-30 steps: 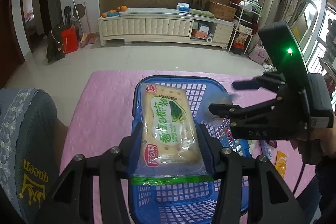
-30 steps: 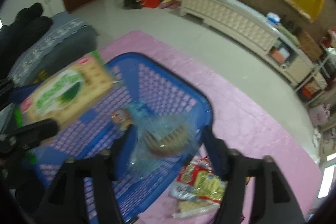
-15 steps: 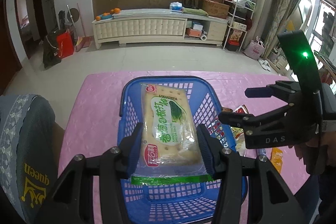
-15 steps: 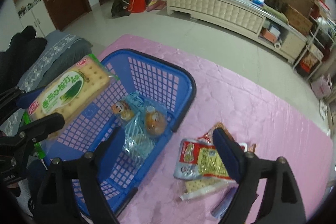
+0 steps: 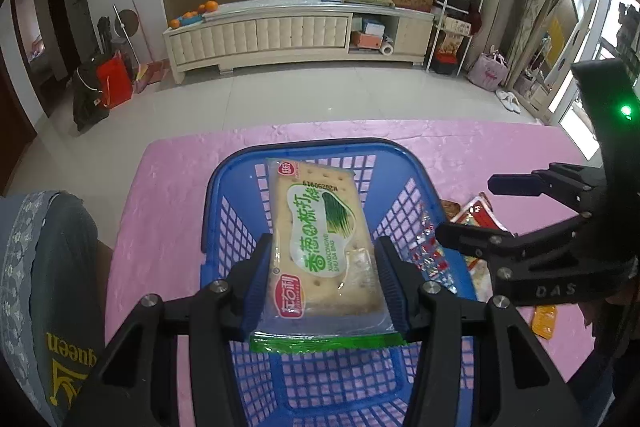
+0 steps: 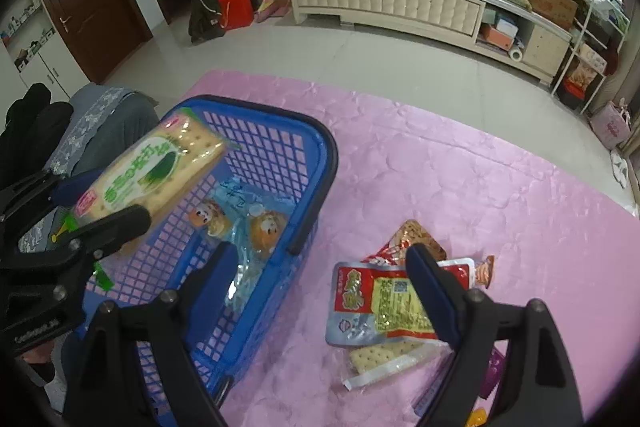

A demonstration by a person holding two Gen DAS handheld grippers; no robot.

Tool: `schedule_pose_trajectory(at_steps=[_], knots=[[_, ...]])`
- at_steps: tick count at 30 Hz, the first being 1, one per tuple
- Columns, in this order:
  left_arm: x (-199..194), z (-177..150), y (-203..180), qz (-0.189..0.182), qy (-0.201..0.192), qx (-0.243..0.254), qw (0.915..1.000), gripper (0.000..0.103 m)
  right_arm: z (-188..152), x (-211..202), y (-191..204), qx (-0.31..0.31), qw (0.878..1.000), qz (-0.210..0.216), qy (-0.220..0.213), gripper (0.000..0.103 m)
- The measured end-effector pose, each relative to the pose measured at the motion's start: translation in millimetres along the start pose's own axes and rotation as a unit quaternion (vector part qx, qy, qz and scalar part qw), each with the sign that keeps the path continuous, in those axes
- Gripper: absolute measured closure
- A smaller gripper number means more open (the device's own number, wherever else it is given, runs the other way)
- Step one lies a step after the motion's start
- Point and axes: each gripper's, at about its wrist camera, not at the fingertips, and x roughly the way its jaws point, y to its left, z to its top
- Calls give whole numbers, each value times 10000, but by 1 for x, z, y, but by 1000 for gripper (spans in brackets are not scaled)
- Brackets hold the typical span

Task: Organize snacks
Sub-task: 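Carry the cracker pack and striped bag over the blue basket with both grippers, then open both grippers to drop the snacks into the basket and withdraw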

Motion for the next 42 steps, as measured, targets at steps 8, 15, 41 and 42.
schedule_pose_trajectory(at_steps=[8, 15, 41, 42], knots=[[30, 3, 12, -154, 240, -197, 9994, 54, 9, 17, -5, 114, 9999, 96, 34, 15], [42, 2, 10, -94, 502, -73, 9987, 33, 6, 20, -5, 152, 9998, 148, 30, 15], [-68, -11, -49, -114, -22, 219, 9997, 24, -40, -88, -2, 80, 9983, 96, -566, 15], [-69, -11, -54, -125, -34, 250, 9996, 24, -44, -93, -5, 92, 9982, 93, -585, 15]])
